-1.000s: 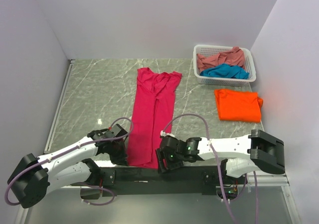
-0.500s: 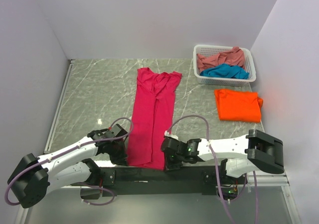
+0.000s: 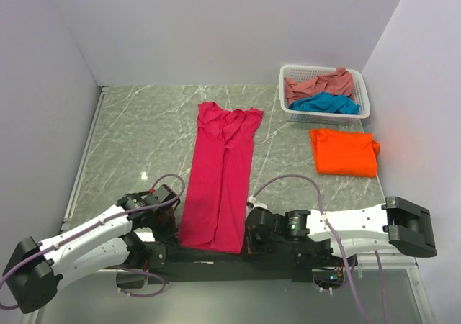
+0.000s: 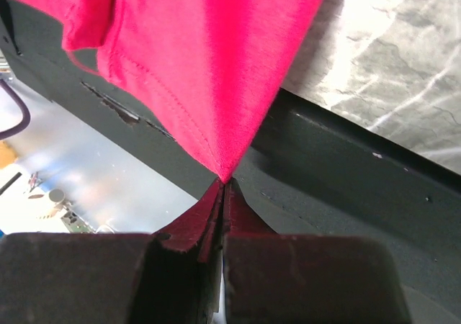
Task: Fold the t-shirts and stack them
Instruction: Fold the tshirt
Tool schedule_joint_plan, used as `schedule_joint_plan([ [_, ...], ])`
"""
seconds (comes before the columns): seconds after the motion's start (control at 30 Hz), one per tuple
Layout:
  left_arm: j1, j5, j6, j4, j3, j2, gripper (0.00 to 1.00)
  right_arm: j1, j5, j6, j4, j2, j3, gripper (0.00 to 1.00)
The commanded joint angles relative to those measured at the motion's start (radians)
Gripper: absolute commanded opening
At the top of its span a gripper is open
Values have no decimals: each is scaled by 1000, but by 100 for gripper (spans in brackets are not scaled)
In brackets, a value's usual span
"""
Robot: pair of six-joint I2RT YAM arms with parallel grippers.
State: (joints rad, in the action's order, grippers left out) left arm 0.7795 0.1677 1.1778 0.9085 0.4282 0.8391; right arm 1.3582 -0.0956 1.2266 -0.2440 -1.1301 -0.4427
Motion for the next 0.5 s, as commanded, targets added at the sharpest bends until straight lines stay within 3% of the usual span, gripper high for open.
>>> schedule_joint_plan([
  [0.0, 18, -26, 40, 72, 18, -12, 1, 5, 19, 39, -29, 7, -10, 0],
  [0.17, 18, -86, 37, 63, 99, -6, 1, -13, 91, 19, -107, 101, -19, 0],
  [0.3, 18, -129, 22, -48, 159, 44, 1, -109, 157, -82, -184, 138, -102, 0],
  [0.47, 15, -494, 95, 24, 339, 176, 1, -263, 227, -217, -221, 132, -181, 0],
])
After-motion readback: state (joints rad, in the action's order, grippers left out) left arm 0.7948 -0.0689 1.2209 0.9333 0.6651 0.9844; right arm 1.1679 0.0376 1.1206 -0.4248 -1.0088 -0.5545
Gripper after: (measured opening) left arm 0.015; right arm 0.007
